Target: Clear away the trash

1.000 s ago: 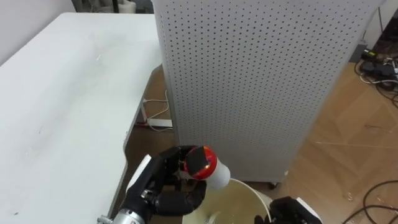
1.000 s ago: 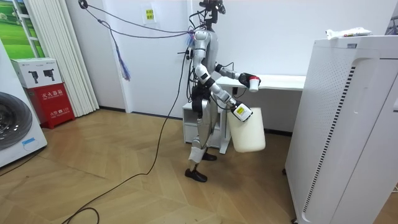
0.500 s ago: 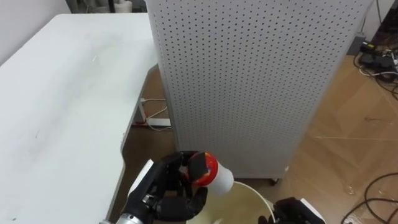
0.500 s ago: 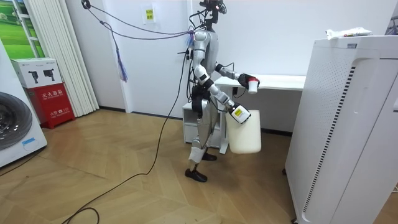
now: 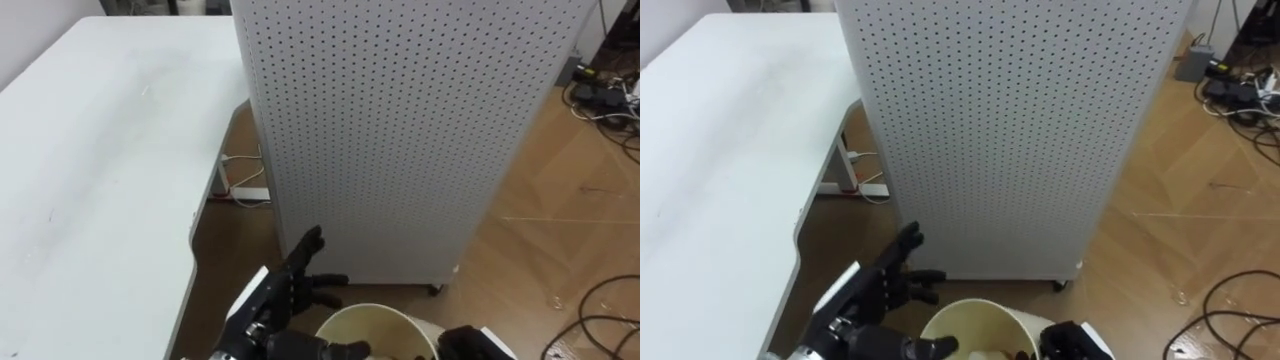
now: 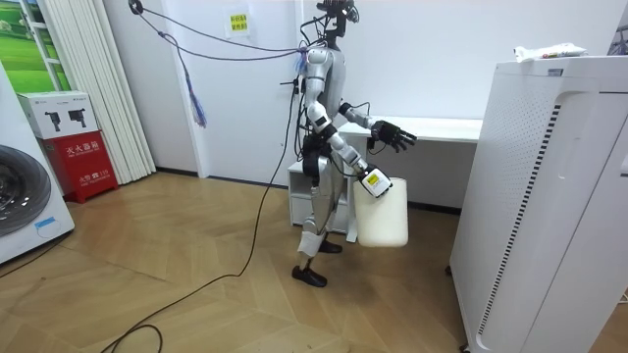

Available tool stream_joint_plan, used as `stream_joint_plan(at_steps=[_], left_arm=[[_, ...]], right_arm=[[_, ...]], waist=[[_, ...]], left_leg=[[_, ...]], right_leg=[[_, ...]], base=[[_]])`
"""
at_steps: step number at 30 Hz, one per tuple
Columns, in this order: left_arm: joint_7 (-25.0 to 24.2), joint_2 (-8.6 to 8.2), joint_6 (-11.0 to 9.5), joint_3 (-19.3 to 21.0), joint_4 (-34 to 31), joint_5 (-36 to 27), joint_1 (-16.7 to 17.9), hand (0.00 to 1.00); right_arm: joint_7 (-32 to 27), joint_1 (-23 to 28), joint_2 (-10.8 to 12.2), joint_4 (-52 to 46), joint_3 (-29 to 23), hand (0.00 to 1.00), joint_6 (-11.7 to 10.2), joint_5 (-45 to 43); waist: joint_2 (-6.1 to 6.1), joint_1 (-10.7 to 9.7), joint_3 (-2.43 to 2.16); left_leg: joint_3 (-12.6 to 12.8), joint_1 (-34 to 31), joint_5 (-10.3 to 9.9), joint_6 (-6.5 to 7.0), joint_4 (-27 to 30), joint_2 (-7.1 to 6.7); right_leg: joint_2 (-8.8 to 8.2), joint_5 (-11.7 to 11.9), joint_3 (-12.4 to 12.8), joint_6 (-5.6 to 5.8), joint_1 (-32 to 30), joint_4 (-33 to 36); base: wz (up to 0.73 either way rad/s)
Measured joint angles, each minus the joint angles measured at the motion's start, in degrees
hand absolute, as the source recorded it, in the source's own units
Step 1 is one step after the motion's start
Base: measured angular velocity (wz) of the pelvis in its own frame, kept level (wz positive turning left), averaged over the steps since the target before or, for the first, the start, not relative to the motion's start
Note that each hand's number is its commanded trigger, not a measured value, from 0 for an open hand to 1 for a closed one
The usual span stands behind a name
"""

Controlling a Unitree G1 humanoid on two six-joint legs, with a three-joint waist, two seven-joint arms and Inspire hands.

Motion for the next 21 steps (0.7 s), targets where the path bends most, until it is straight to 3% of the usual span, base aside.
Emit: stream_joint_plan(at_steps=[7, 21], left_arm=[[-1.14, 0.35, 0.01, -2.76, 0.12, 0.07, -0.07, 0.0], [-1.89, 0.72, 0.0, -2.48, -0.45, -0.51, -0.16, 0.0]], right_arm=[[0.03, -0.61, 0.05, -0.01, 0.0, 1.0, 0.0, 0.14], [-0.03, -1.0, -0.1, -0.02, -0.03, 1.0, -0.01, 2.09]], waist=[[0.0, -1.31, -0.01], [0.33, -1.25, -0.18]], left_leg=[[0.01, -0.85, 0.0, 0.0, 0.16, 0.15], [0.01, 0.1, 0.01, 0.01, -0.13, 0.14]], right_leg=[[0.13, 0.01, 0.1, -0.02, -1.05, 0.39], [0.16, 0.01, 0.1, -0.02, -0.17, 0.26]], base=[[0.0], [0.0]])
